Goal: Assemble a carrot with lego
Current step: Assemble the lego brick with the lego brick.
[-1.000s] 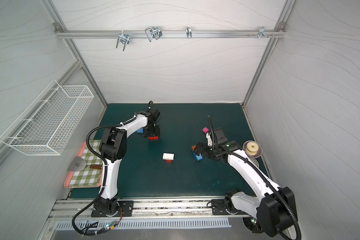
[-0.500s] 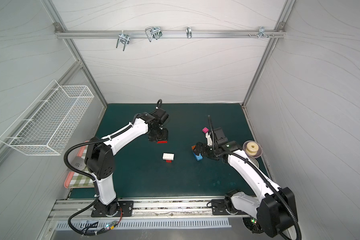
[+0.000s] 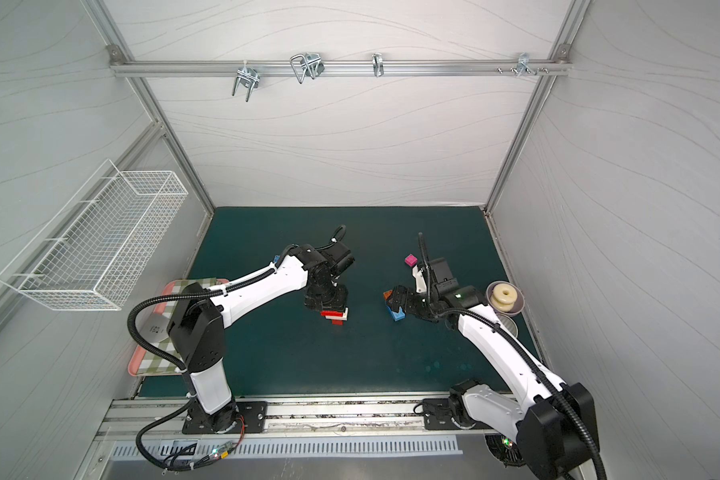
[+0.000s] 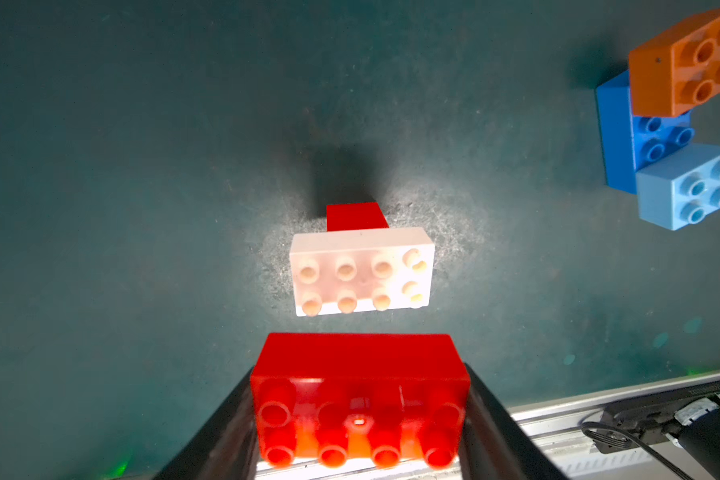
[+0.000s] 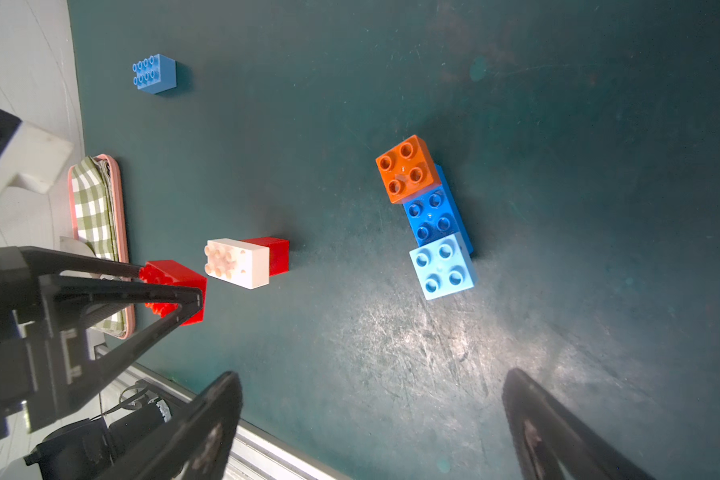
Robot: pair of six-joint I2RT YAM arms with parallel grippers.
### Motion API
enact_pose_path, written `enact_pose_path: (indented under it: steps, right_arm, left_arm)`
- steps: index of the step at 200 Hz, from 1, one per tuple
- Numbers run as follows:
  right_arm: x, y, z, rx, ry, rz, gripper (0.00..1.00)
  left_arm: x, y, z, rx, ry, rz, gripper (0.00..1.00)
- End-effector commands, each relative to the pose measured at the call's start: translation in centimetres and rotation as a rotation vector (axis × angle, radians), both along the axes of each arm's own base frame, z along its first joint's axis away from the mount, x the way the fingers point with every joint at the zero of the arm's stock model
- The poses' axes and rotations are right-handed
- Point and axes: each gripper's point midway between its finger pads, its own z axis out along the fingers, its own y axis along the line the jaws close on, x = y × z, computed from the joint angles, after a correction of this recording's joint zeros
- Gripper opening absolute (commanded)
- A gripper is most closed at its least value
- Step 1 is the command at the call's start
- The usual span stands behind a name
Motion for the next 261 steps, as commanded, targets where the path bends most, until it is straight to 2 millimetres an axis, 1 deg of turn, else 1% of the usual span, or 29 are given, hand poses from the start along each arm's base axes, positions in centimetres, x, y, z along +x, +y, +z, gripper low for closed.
enact_pose_path:
  steps: [1,38,66,91,117,197,261]
  right_arm:
    - [-0.3,-0.2,0.2,0.006,-0.003,-0.006,0.99]
    - [-0.2,-0.2,0.1,0.002,-0.001,-0.005,0.99]
    - [-0.2,-0.2,0.1,-0.001,0.000,-0.005,0.99]
    - [-0.1,-0.2,0.0,-0.002,0.000,-0.004,0.99]
    - [-0.1,-0.2,0.0,-0.002,0.001,-0.005,0.99]
    - [0.0,-0.3,0.1,-0.007,-0.001,-0.004,0.99]
    - [-0.1,-0.3,0.0,-0.010,0.001,-0.005,0.99]
  left_arm:
    - [0.2,-0.6,0.5,-0.019,-0.019,0.000,0.48]
    - [0.9,-0.6,0.1,0.006,-0.039,-0.004,0.47]
    - [0.9,-0.5,-0.7,0.024,-0.032,-0.001,0.47]
    - [0.9,-0.9,-1.1,0.032,-0.034,-0.001,0.47]
    - [1.2,-1.2,-1.1,0.044,-0.046,-0.003,0.47]
    - [1.8,-1.2,-1.9,0.068,-0.056,0.019,0.46]
    - [2.1,-1.6,-1.9,0.063,-0.063,0.020,0.46]
